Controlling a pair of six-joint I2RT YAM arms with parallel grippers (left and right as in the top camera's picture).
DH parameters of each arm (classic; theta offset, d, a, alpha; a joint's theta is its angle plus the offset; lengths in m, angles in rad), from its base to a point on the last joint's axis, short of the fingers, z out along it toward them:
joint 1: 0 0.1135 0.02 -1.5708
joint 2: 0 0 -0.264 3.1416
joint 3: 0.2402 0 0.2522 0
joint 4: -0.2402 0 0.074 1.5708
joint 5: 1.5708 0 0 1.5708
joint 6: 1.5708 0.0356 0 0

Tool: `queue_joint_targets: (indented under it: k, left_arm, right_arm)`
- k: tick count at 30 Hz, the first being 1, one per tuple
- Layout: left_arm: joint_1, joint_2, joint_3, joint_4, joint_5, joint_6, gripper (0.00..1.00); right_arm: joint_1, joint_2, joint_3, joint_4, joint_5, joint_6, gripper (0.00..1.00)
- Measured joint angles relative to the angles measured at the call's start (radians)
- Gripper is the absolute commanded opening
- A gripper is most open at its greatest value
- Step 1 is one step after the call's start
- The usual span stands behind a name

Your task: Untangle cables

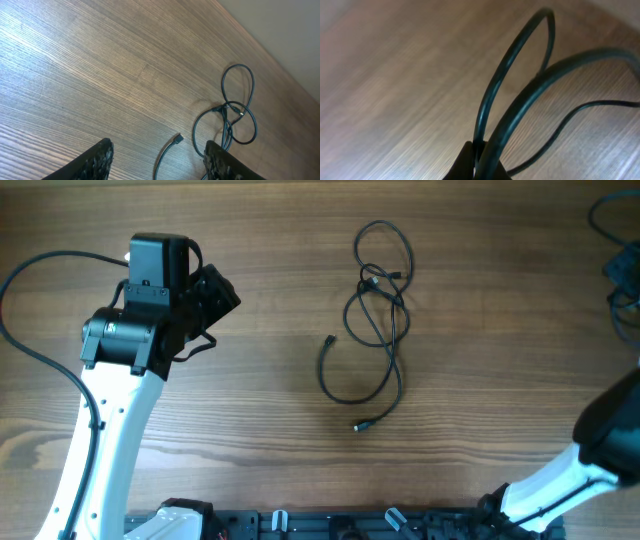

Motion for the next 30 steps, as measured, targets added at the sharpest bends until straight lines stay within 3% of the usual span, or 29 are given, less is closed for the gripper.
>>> queue_joint_targets:
  k: [4, 5, 6, 7, 8, 18, 30]
  left_arm:
    - [0.000, 0.000, 0.000, 0.000, 0.000, 0.000, 0.61]
    - [0.000, 0.000, 0.000, 0.000, 0.000, 0.000, 0.60]
    - [0.000, 0.000, 0.000, 0.000, 0.000, 0.000, 0.60]
    - [0.000, 0.000, 0.000, 0.000, 0.000, 0.000, 0.61]
    - [0.000, 0.000, 0.000, 0.000, 0.000, 0.000, 0.60]
    - [0.000, 0.018, 0.000, 0.002, 0.000, 0.000, 0.61]
    - [0.000, 0.019, 0.000, 0.004, 0.000, 0.001, 0.60]
  right_arm:
    - [-0.005, 0.098, 0.000, 0.036, 0.055, 0.074, 0.08]
    - [-0.008, 0.101, 0.000, 0.047, 0.061, 0.092, 0.36]
    - [-0.014, 0.101, 0.000, 0.068, 0.068, 0.122, 0.75]
    - [-0.018, 0.101, 0.000, 0.085, 0.069, 0.133, 0.92]
    - [-0.021, 0.101, 0.000, 0.096, 0.071, 0.146, 1.00]
    - [-0.028, 0.100, 0.000, 0.005, -0.025, 0.163, 1.00]
    - [-0.028, 0.050, 0.005, -0.317, -0.039, 0.142, 1.00]
